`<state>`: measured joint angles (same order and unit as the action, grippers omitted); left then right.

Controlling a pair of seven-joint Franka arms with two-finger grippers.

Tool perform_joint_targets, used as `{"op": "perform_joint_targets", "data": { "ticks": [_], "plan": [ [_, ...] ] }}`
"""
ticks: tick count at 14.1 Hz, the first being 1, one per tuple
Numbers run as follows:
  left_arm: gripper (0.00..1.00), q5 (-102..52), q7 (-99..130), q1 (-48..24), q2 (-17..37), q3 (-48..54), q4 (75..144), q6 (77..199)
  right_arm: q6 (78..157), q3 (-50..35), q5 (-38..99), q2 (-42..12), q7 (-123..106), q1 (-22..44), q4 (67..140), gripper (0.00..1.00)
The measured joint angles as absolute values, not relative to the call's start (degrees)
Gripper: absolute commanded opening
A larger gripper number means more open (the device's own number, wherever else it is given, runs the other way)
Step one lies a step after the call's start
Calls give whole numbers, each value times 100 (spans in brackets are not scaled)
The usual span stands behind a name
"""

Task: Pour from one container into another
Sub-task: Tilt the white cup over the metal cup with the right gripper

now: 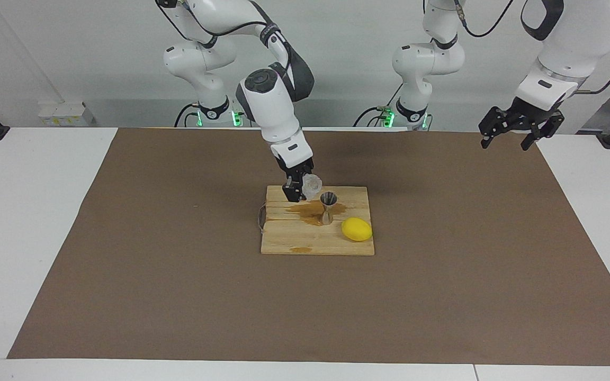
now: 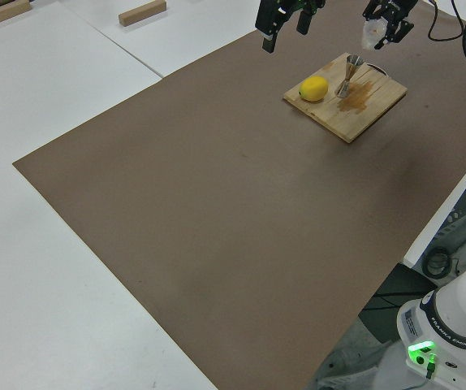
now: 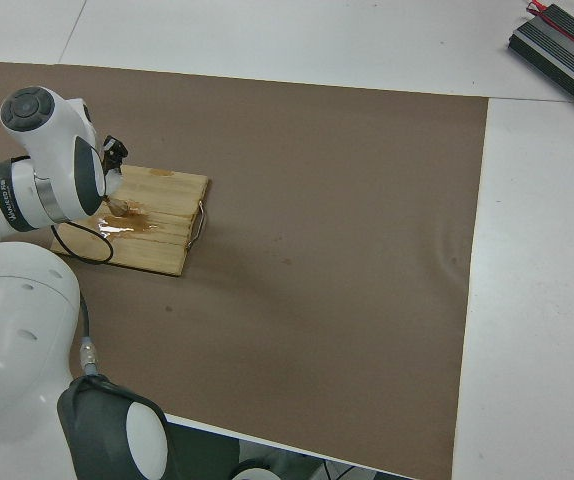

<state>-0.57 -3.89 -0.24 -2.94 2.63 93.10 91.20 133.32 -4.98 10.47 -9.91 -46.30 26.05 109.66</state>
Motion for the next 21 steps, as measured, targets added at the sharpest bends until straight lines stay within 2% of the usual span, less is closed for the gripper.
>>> {"op": "perform_joint_targets", "data": {
  "ticks": [4, 15, 21],
  "plan": [
    [100, -57, -389, -24, -294, 263, 9312, 9120, 12922, -498, 599, -1148, -4383, 2649, 10615, 54],
    [100, -57, -389, -25, -293, 273, 9325, 9122, 12573, -495, -286, -1458, -4068, 2868, 10236, 54],
    [100, -57, -389, -26, -289, 285, 9327, 9123, 11901, -494, -712, -1820, -4015, 3017, 9551, 54]
  ]
}}
